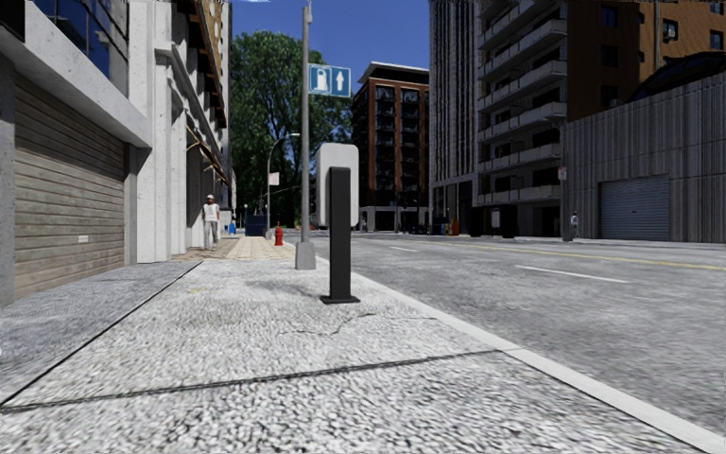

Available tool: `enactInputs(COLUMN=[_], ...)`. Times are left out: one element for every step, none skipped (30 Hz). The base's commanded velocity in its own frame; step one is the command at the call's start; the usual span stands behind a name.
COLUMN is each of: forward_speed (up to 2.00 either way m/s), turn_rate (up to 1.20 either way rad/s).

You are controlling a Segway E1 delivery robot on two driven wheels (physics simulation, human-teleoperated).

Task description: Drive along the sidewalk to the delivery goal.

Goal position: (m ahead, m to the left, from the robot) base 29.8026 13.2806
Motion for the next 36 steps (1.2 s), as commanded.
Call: enactInputs(forward_speed=[0.9, 0.9, 0.91, 0.91, 0.91, 0.91, 0.91, 0.91, 0.91, 0.91, 0.91, 0.91, 0.91, 0.91, 0.91, 0.91, 0.91, 0.91, 0.91, 0.91, 0.91, 0.91, 0.91, 0.91, 0.91, 0.91, 0.91, 0.91, 0.91, 0.91, 0.91, 0.91, 0.91, 0.92, 0.95, 1.02], turn_rate=[0.35, 0.35, 0.35, 0.35, 0.35, 0.35, 0.35, 0.35, 0.35, 0.35, 0.35, 0.35, 0.35, 0.35, 0.35, 0.35, 0.35, 0.36, 0.36, 0.36, 0.36, 0.36, 0.36, 0.36, 0.36, 0.36, 0.36, 0.36, 0.36, 0.36, 0.36, 0.36, 0.36, 0.36, 0.36, 0.21])
